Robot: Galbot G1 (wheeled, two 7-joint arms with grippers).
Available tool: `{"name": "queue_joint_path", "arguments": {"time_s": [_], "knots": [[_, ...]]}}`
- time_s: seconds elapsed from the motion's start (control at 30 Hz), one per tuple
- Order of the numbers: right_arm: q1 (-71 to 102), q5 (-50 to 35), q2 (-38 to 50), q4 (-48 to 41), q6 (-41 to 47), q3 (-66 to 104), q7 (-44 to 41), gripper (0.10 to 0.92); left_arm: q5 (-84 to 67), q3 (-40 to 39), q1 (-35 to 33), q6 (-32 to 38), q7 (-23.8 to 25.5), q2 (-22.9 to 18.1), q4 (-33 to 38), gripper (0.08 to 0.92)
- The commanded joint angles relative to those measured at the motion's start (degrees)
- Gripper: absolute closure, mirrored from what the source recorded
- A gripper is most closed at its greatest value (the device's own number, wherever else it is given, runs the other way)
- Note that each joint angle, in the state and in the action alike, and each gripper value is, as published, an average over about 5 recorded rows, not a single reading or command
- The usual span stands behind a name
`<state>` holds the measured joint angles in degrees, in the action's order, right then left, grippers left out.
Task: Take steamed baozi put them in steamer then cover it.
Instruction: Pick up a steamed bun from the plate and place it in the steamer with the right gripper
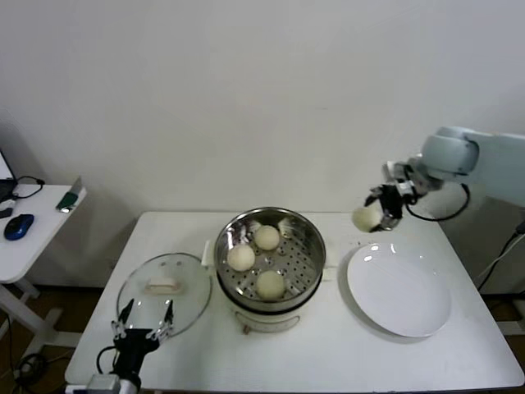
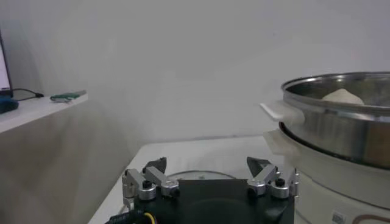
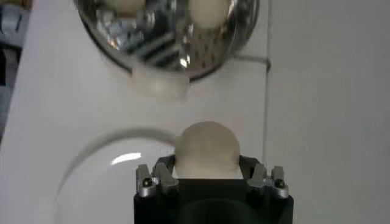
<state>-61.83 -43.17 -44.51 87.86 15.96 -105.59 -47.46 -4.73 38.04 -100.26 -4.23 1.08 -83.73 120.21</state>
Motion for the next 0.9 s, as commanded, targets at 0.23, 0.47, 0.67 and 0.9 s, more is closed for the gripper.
{"name": "queue_joint_path", "arguments": {"time_s": [0.23, 0.47, 0.67, 0.9], "knots": [[0.6, -12.8, -14.7, 10.7, 9.2, 1.7, 9.5, 0.33, 0.0, 0.0, 0.0, -0.1, 0.1, -0.1, 0.4, 0.177], [8.6, -9.1, -16.8, 7.9, 10.4, 1.4, 11.8, 0.33, -0.1, 0.3, -0.1, -0.1, 0.0, -0.3, 0.4, 0.177], [12.2, -5.8, -18.3, 4.5, 10.7, 1.7, 12.6, 0.33, 0.1, 0.1, 0.1, 0.0, 0.0, -0.6, 0.2, 0.177], [13.8, -3.4, -19.4, 2.0, 10.7, 1.4, 13.0, 0.33, 0.3, 0.2, 0.5, 0.3, -0.1, -0.7, -0.5, 0.177]]}}
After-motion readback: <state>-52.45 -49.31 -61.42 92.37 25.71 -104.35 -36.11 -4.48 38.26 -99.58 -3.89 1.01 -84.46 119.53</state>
